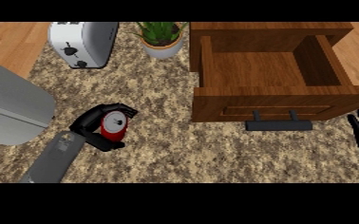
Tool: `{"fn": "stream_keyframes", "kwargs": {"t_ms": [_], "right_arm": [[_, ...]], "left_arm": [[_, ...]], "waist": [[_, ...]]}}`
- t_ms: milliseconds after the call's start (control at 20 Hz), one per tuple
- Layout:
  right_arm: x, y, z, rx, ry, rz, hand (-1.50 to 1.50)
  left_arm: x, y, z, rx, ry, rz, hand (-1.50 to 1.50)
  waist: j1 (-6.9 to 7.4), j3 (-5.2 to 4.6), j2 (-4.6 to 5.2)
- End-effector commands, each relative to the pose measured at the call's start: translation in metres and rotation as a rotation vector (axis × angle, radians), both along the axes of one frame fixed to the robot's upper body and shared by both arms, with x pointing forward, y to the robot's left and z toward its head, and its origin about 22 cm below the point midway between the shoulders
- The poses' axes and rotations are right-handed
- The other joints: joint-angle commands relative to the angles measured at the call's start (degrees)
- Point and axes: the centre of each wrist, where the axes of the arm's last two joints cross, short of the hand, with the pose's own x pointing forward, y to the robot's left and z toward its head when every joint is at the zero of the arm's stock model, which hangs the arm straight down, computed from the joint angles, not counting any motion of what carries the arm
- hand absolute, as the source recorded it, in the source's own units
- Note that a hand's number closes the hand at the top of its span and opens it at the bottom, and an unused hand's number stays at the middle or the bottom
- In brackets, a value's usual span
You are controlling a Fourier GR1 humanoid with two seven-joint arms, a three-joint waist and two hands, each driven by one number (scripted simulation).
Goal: Pick up the can, place it into the drawer and close the drawer
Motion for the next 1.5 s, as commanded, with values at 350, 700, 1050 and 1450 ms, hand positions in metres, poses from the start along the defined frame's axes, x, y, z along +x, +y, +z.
{"fn": "stream_keyframes", "kwargs": {"t_ms": [350, 700, 1050, 1450], "right_arm": [[0.003, 0.006, 0.001, 0.02, -0.007, -0.016, -1.5], [-0.013, 0.001, 0.004, 0.011, -0.002, -0.043, -1.5], [-0.017, -0.004, 0.002, 0.014, 0.001, -0.053, -1.5], [-0.007, -0.002, 0.009, 0.003, -0.031, -0.045, -1.5]], "left_arm": [[-0.01, -0.013, -0.001, -0.208, 0.08, -0.168, 1.5], [-0.008, 0.028, 0.002, -0.248, -0.046, 0.829, 1.5], [-0.004, -0.042, 0.03, -0.295, -0.109, 0.816, 1.5], [0.007, -0.102, 0.116, -0.273, -0.178, 0.706, 1.5]], "waist": [[0.77, -0.03, -0.1], [1.97, 0.05, -0.41], [1.28, 0.05, -0.41], [1.04, 0.01, -0.3]]}}
